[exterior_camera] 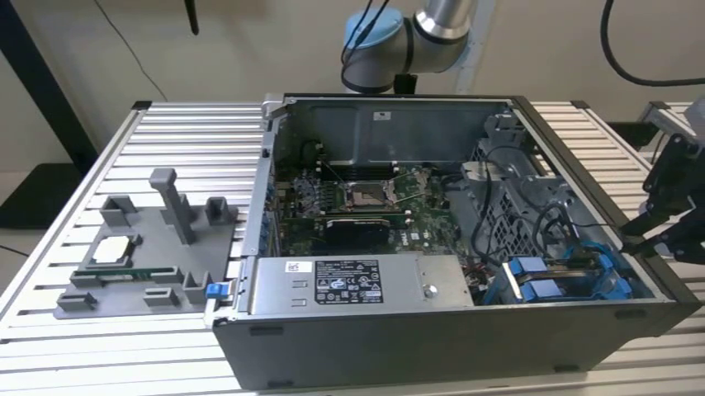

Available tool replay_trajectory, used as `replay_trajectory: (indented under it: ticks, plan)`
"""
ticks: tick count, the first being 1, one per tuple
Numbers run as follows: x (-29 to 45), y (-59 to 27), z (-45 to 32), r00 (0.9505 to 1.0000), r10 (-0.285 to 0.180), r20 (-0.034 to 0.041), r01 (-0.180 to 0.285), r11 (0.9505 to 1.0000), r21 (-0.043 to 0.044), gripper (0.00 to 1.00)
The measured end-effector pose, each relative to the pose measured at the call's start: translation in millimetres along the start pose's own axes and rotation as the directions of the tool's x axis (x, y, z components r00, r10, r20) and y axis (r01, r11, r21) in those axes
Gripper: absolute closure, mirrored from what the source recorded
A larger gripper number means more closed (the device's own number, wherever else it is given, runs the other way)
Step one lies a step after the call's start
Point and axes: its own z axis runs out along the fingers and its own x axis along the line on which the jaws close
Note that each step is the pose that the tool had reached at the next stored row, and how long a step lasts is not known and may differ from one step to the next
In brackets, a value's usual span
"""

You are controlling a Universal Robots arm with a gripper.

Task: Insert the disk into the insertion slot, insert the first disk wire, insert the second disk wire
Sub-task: 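Insert the second disk wire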

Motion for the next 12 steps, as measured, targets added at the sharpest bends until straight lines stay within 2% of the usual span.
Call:
replay_trajectory:
  ticks: [3, 5, 6, 9, 10, 11, 12]
  plan:
    - [1.7, -0.6, 2.7, 1.0, 0.0, 0.0038, 0.0, 1.0, -0.0006, 0.0]
    - [2.5, -0.9, 4.2, 0.9999, 0.001, 0.0125, -0.001, 1.0, -0.0016, 0.0]
    - [2.5, -1.0, 4.4, 0.9998, 0.002, 0.0209, -0.002, 1.0, -0.0025, 0.0]
    - [2.7, -0.7, 4.8, 0.9977, 0.01, 0.0667, -0.01, 0.9999, -0.0072, 0.0]
    - [2.7, -0.5, 4.8, 0.9967, 0.014, 0.0798, -0.013, 0.9999, -0.0083, 1.0]
    - [2.7, -0.6, 5.0, 0.9961, 0.016, 0.0863, -0.015, 0.9998, -0.0088, 1.0]
    - [2.8, -0.5, 5.1, 0.9958, 0.018, 0.0897, -0.017, 0.9998, -0.0088, 1.0]
